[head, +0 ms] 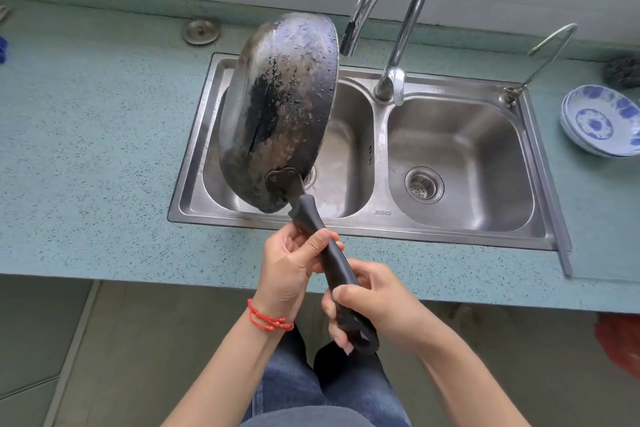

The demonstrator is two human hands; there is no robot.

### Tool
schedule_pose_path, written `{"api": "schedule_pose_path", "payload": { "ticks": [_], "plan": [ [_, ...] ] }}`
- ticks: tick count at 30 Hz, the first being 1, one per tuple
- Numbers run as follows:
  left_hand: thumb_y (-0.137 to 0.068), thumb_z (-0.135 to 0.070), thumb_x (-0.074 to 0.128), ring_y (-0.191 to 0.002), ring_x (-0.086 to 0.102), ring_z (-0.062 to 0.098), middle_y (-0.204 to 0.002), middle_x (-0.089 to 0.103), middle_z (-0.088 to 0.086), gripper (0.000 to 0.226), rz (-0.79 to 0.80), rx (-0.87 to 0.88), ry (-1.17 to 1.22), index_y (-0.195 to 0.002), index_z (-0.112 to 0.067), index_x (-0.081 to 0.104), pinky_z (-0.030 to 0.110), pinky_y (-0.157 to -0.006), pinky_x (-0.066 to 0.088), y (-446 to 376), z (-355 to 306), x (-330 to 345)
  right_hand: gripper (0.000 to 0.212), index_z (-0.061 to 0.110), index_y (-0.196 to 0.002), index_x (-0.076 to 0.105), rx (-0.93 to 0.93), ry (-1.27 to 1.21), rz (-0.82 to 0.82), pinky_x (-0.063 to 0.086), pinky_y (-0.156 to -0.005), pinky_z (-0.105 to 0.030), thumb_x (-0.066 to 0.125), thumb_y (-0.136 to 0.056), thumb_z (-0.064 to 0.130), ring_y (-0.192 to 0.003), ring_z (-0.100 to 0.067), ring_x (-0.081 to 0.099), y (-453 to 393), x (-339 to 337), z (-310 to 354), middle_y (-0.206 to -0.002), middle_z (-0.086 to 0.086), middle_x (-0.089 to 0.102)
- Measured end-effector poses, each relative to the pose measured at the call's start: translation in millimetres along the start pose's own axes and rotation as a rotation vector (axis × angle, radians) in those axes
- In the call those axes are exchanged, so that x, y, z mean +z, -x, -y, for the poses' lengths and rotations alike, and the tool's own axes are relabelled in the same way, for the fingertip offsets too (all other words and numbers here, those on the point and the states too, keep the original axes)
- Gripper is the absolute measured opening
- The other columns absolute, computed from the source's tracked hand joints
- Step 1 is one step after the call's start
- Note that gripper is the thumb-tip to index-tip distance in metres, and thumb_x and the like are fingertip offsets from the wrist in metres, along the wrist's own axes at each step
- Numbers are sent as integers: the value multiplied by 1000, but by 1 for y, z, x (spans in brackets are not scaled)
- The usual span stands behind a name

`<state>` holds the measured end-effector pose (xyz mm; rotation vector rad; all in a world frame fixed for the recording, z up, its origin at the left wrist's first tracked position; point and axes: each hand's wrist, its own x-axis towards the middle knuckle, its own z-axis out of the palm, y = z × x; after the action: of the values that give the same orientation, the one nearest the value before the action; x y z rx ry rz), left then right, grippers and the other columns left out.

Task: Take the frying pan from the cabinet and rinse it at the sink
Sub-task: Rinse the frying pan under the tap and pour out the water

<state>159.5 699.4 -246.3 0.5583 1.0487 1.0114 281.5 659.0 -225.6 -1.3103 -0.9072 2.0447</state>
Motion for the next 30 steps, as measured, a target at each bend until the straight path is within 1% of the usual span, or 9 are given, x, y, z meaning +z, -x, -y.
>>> {"api": "schedule_pose_path", "payload": {
  "ticks": [3, 5, 7, 11, 17, 20, 24, 28, 30],
  "plan": [
    [-73, -9, 61, -57, 66, 12, -58, 69, 0, 5, -33, 37, -42, -76, -6, 58, 34, -60, 45, 2, 0, 3, 37, -12, -103, 44, 3, 21, -16, 41, -47, -33, 50, -73, 9, -47, -26, 52, 2, -1, 2, -65, -21, 51],
    [-79, -3, 58, -57, 66, 12, -58, 69, 1, 5, -60, 57, -62, -75, -7, 59, 36, -63, 43, 3, 0, 4, 39, -13, -105, 43, -11, -20, -12, 43, -42, -27, 53, -76, 11, -43, -24, 52, 2, 0, 3, -61, -12, 54],
    [-80, -4, 59, -58, 66, 12, -58, 69, 0, 6, -77, 79, -102, -75, -8, 59, 34, -62, 45, 3, 0, 3, 42, -15, -107, 42, -18, -77, 2, 43, -38, -23, 56, -78, 13, -38, -21, 52, 2, 1, 2, -58, -4, 55],
    [-80, -2, 60, -56, 66, 11, -56, 69, -1, 6, -102, 101, -151, -76, -7, 58, 24, -51, 53, 3, -1, -1, 42, -16, -108, 41, -47, -141, 17, 43, -36, -23, 54, -77, 9, -36, -19, 51, -1, 7, -1, -57, -4, 55],
    [-81, -2, 60, -59, 67, 12, -57, 69, -2, 5, -109, 122, -189, -77, -6, 59, 25, -53, 55, 1, -7, -3, 40, -16, -108, 43, -79, -162, 34, 42, -37, -22, 52, -76, 7, -36, -19, 50, -6, 11, 1, -59, -7, 53],
    [-81, -2, 60, -59, 67, 12, -56, 69, -3, 7, -120, 144, -210, -75, -7, 60, 25, -53, 55, 1, -10, -2, 39, -12, -109, 48, -81, -212, 58, 42, -37, -21, 54, -76, 7, -36, -18, 50, -7, 10, 2, -59, -8, 53],
    [-79, -2, 62, -57, 66, 10, -55, 69, -3, 6, -148, 169, -245, -75, -5, 60, 23, -49, 53, 2, -11, -1, 49, -10, -110, 48, -71, -287, 101, 43, -37, -20, 59, -70, 16, -37, -18, 51, -8, 9, 0, -60, -7, 54],
    [-78, -2, 64, -58, 66, 10, -60, 67, 0, 4, -184, 189, -272, -76, -3, 60, 23, -49, 52, 2, -11, -3, 36, 2, -102, 57, -75, -323, 125, 43, -37, -21, 59, -70, 16, -37, -17, 51, -10, 11, -2, -61, -8, 53],
    [-78, -3, 64, -59, 66, 11, -60, 68, -1, 4, -190, 186, -276, -76, -4, 60, 24, -50, 53, 2, -11, -4, 34, 2, -101, 57, -74, -338, 130, 43, -37, -20, 59, -70, 16, -37, -17, 50, -11, 11, -1, -61, -8, 52]
  ]
}}
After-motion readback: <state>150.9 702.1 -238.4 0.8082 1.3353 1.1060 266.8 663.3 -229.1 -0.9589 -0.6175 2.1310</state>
